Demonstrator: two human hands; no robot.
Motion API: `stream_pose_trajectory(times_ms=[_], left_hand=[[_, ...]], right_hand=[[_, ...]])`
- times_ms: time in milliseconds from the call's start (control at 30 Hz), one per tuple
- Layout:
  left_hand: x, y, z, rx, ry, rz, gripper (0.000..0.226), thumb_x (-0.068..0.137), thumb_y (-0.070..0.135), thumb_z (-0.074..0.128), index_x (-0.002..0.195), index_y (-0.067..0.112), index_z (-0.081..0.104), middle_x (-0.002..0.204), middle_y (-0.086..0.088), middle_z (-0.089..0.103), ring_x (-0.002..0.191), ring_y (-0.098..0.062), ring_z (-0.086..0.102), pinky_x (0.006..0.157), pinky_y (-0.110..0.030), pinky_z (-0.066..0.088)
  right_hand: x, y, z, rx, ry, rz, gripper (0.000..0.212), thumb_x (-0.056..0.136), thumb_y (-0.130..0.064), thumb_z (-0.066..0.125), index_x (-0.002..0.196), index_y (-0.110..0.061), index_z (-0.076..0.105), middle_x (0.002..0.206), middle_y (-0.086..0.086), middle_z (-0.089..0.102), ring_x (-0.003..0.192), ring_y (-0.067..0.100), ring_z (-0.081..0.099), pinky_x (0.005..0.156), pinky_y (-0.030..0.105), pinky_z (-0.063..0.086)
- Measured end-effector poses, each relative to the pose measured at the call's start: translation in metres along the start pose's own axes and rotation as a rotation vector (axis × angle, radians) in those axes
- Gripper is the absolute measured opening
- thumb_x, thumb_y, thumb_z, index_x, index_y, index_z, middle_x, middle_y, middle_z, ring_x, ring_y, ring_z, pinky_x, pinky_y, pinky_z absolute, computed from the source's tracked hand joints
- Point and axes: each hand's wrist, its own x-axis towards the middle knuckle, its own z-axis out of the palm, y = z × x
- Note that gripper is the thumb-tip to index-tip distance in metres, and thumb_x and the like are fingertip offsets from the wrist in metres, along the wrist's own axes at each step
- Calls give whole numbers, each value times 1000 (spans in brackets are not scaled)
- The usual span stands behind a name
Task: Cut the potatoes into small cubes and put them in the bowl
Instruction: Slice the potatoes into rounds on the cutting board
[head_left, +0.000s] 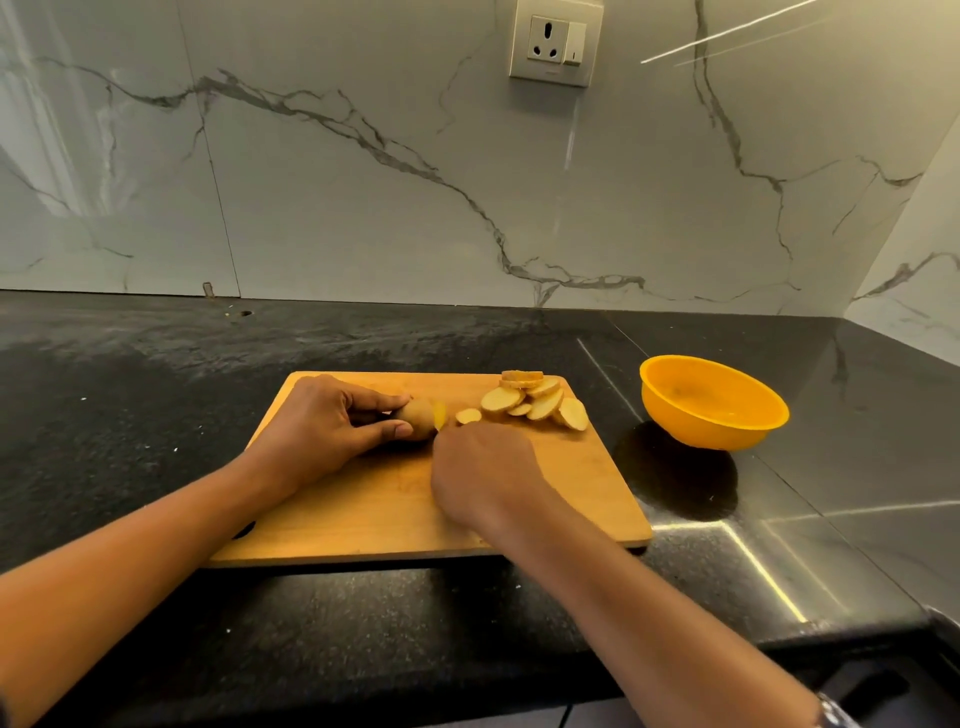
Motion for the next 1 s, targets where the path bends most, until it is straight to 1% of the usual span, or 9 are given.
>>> stream_pose_trajectory(times_ms=[167, 267, 400, 533, 600, 700, 767, 867, 1000], left_hand=[[0, 0, -2, 3, -9, -25, 39, 70, 23, 78, 108, 16, 69, 86, 26, 60, 86, 19, 56, 70, 0, 43], [1, -2, -2, -8, -25, -44, 41, 69, 27, 77, 108, 20, 69, 88, 25, 61, 89, 17, 56, 71, -1, 44], [2, 0, -4, -57, -44, -94, 38, 67, 27, 79, 103, 30, 67, 88, 26, 61, 86, 21, 55, 70, 1, 42], [2, 0, -6, -108, -74, -131, 38, 59, 35, 78, 95, 39, 65, 73, 38, 62, 88, 17, 58, 69, 1, 43], [2, -1, -6, -113, -75, -128, 38, 59, 33, 78, 94, 40, 65, 73, 41, 61, 88, 17, 58, 70, 1, 43], [2, -3, -5, -105, -61, -115, 37, 63, 29, 80, 96, 39, 66, 79, 30, 64, 88, 18, 57, 69, 1, 42], [2, -3, -5, -110, -58, -114, 39, 61, 33, 79, 97, 38, 66, 88, 25, 64, 88, 15, 59, 70, 0, 43], [3, -3, -5, -116, -64, -130, 40, 57, 39, 76, 96, 40, 66, 89, 23, 65, 90, 12, 60, 70, -1, 44], [3, -3, -4, -105, -53, -130, 41, 58, 38, 75, 98, 35, 67, 90, 22, 65, 90, 15, 57, 70, 0, 43]], right_hand=[[-34, 13, 8, 12, -45, 31, 26, 99, -18, 39, 119, -12, 54, 116, 8, 58, 102, 26, 56, 74, 34, 39], [-46, 15, 13, 4, -28, 45, 25, 100, -22, 39, 117, -13, 54, 113, 7, 58, 100, 25, 55, 72, 33, 37], [-35, 20, 9, 92, -16, 103, 27, 101, -27, 36, 113, -15, 57, 107, 5, 60, 89, 20, 53, 71, 32, 39], [-20, 32, 6, 210, 59, 199, 29, 101, -31, 35, 110, -17, 59, 97, 0, 59, 92, 18, 57, 74, 32, 45], [-19, 35, 4, 237, 112, 202, 29, 101, -32, 36, 106, -17, 60, 90, -1, 58, 88, 17, 58, 70, 30, 45], [-21, 31, 2, 236, 153, 149, 28, 101, -33, 37, 104, -18, 60, 87, -3, 57, 85, 15, 57, 65, 28, 42], [-23, 27, 2, 227, 163, 122, 29, 101, -35, 35, 105, -19, 59, 87, -3, 55, 82, 15, 54, 60, 27, 38], [-24, 22, 2, 221, 169, 110, 32, 101, -37, 34, 108, -17, 58, 87, -2, 52, 78, 15, 50, 51, 25, 30], [-24, 20, 3, 218, 163, 99, 32, 102, -37, 34, 110, -17, 58, 87, -2, 52, 79, 15, 51, 51, 24, 30]])
